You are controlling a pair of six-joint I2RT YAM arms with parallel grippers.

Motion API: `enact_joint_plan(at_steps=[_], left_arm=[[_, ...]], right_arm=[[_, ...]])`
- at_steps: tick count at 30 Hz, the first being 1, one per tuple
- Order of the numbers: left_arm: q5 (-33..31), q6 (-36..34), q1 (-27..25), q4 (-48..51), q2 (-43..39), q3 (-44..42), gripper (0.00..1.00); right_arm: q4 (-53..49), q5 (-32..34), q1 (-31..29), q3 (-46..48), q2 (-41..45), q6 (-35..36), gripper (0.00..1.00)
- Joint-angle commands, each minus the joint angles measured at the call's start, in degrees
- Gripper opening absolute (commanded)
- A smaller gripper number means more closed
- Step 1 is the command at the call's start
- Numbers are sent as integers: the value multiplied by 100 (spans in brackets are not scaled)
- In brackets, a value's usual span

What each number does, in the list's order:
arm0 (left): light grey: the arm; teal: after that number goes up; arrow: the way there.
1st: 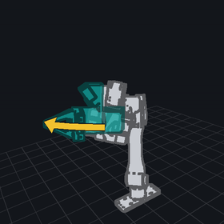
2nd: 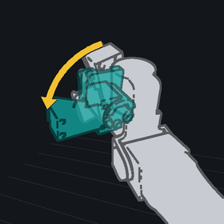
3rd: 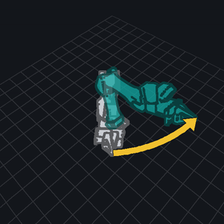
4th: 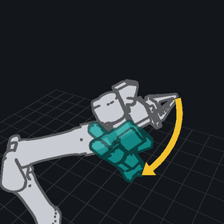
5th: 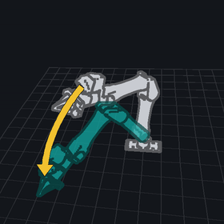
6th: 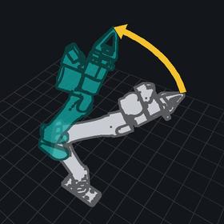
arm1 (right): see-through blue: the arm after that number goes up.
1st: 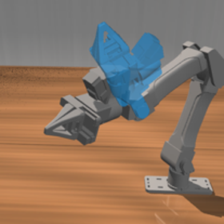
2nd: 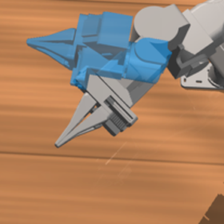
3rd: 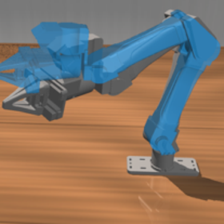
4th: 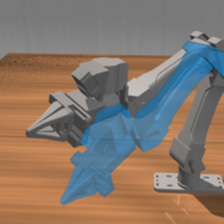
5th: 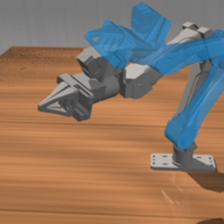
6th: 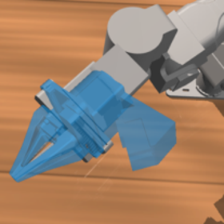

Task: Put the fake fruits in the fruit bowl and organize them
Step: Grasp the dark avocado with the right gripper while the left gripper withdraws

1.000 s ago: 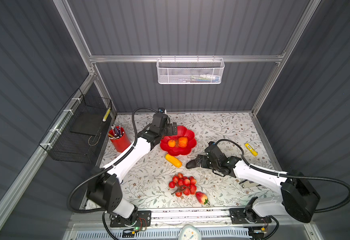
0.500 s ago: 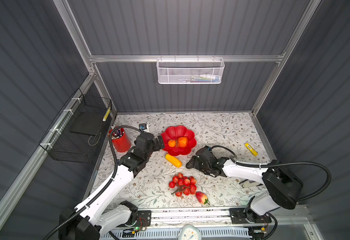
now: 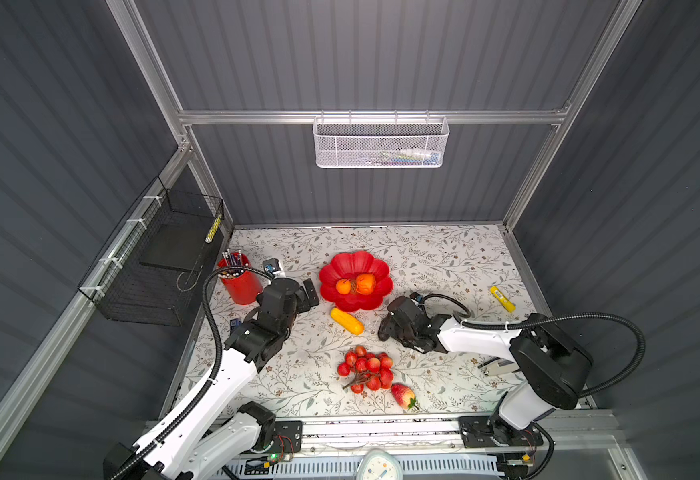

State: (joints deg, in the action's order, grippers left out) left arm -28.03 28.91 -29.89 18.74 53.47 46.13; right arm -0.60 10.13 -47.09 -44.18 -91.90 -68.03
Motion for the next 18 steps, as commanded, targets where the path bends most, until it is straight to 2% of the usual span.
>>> enact_joint_plan(at_steps=[1, 4, 8, 12, 16, 18], left_arm=[[-166, 128, 55, 112, -74, -112, 100], [-133, 182, 58, 108, -58, -151, 100], [-180, 292, 54, 106, -38, -218, 100], [-135, 412, 54, 199, -71, -243, 100], [-151, 603, 53, 244, -139, -354, 100], [-118, 678, 55, 366, -208, -350, 100]], right_arm=[[-203, 598, -21, 194, 399, 166, 51], [-444, 972, -23, 216, 851, 606, 47], [-805, 1455, -2, -40, 1332, 1665, 44], [-1157, 1466, 29, -672, 1446, 2637, 45], [-1584, 1246, 111, -1254, 968, 2811, 60], [-1768, 1039, 156, -1385, 638, 2598, 72]])
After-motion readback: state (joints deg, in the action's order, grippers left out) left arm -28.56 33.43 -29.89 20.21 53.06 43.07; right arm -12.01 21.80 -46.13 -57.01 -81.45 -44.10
